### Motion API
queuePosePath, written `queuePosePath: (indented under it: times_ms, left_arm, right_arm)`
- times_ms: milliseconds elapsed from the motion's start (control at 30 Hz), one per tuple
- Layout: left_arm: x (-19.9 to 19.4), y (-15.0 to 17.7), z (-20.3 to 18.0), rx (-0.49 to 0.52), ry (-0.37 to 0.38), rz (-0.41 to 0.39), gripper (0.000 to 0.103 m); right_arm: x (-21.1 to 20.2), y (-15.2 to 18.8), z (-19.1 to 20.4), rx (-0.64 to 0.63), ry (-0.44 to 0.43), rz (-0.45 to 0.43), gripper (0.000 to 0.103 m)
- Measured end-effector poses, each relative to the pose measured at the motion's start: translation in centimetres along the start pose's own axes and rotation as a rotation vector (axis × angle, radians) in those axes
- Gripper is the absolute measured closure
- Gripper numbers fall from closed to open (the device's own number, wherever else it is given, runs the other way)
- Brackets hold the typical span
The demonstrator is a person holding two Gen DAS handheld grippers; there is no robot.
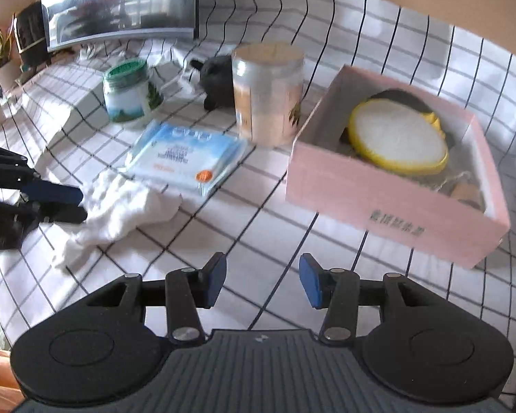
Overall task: Organize soft objects
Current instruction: 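Move both tools back toward the white cloth and the wet-wipes pack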
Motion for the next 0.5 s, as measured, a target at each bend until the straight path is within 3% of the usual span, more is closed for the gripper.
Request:
queuePosePath:
  times_ms: [100, 200, 400, 500]
  left_arm:
    - [1.2, 0.1, -2.6, 0.147, -0.019, 0.046, 0.078]
    - [2.1, 0.0, -3.4, 0.233, -0.077, 0.062, 0.078]
    - [2.8, -1.0, -2.1, 0.251, -0.104, 0.057, 0.078]
    - [4.1, -1.4, -1.4, 0.286, -0.106, 0.098, 0.078]
  right_arm:
    - [0.6, 1.0, 0.1, -0.005, 0.002, 0.029, 0.056]
    - [1.0, 1.8, 0.2, -0.021, 0.011, 0.047, 0.056]
    - [0.9, 2.3, -0.3, -0.016, 0.023, 0.032, 0.049]
    - [1.0, 2.4, -0.7, 0.006, 0.025, 0.026, 0.042]
Point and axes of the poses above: each gripper's, at about its wrist camera, not at the fingertips, and x roughly the way its jaws point, z to its left, y to its underside, the point moved 6 cm from there along x, roughly the way its jaws point, and after that the axes turned 5 degrees about x, right-handed, at the moved point
